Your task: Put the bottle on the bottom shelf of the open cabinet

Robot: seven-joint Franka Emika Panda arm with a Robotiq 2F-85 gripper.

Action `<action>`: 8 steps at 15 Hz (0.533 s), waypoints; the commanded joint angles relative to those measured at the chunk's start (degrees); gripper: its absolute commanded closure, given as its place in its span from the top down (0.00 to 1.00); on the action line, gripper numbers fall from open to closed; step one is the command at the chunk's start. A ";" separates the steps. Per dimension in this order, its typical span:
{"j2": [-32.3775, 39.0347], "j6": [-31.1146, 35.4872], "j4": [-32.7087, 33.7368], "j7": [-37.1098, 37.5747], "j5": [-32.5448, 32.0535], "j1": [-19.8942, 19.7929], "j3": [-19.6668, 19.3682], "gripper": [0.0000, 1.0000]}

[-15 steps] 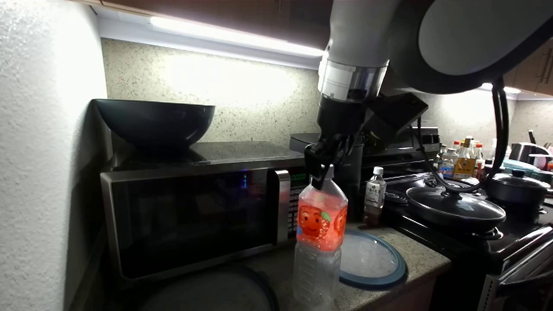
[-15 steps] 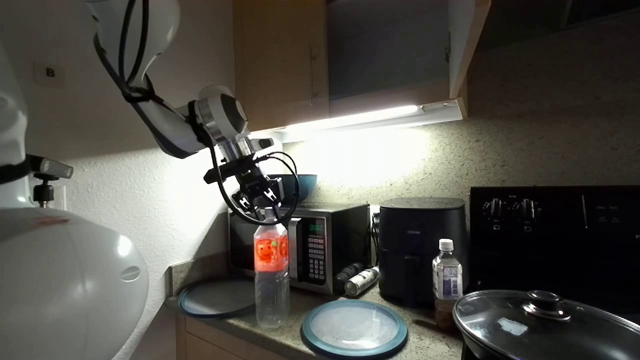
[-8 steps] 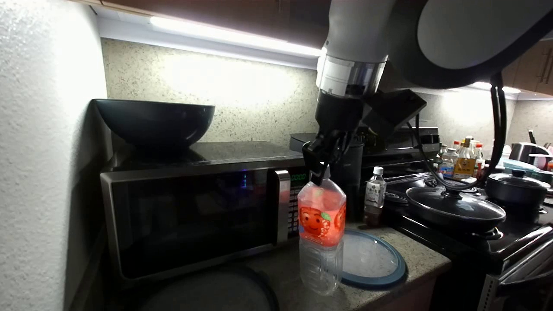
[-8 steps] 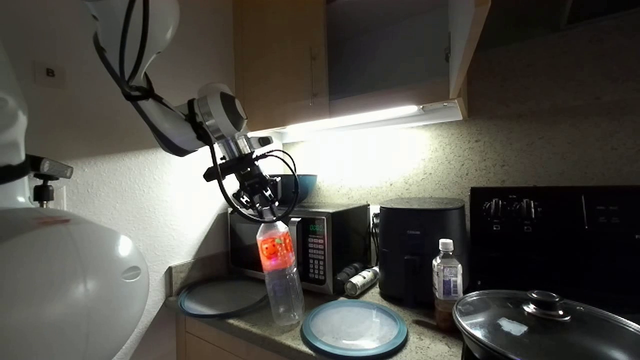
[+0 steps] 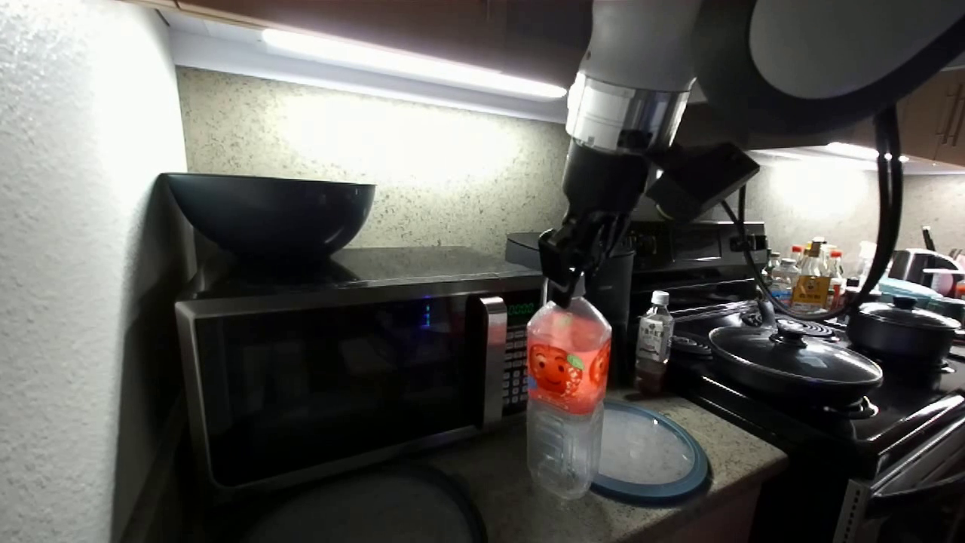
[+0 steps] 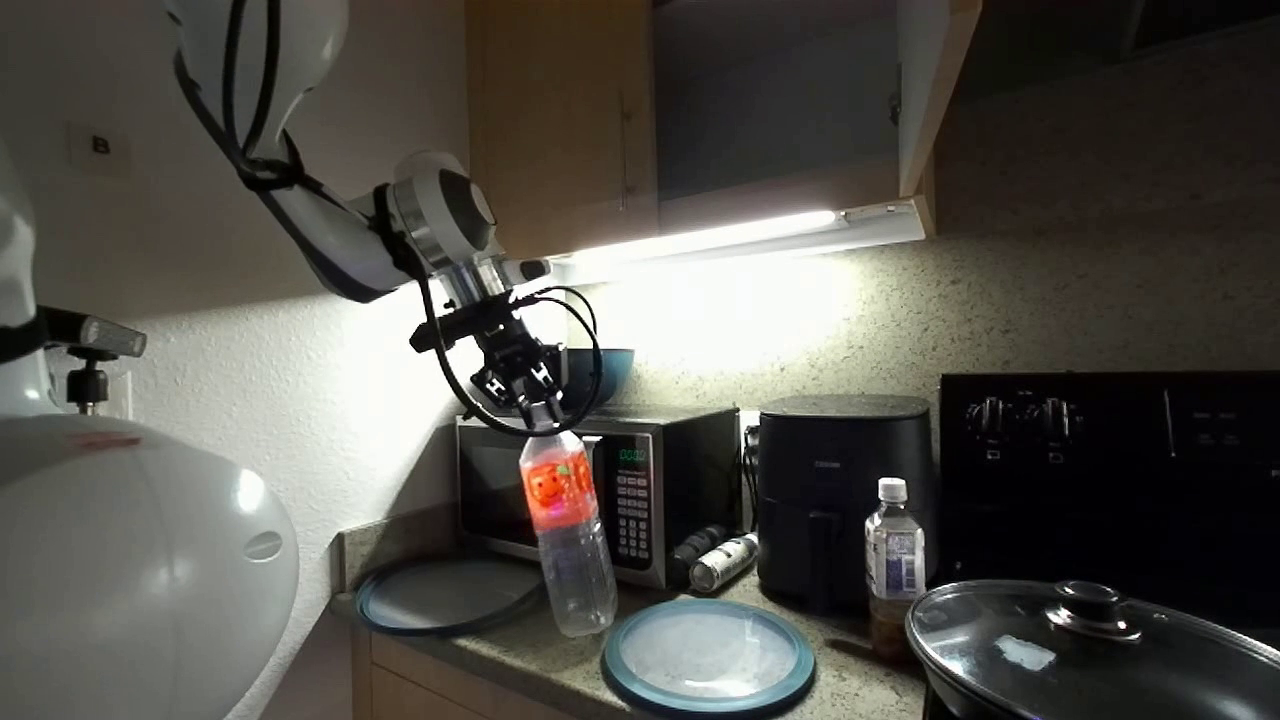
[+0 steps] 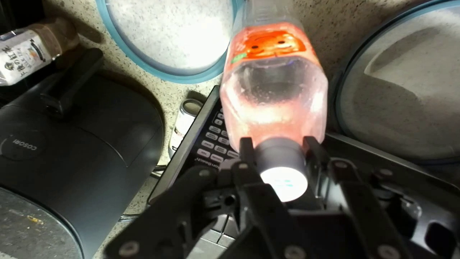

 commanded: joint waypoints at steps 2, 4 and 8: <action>-13.05 2.58 -6.96 1.41 3.52 -0.61 -2.83 0.12; -18.44 3.16 -8.82 2.54 5.07 -1.65 -4.04 0.12; -25.64 7.51 -12.14 5.43 6.97 -5.88 -4.97 0.12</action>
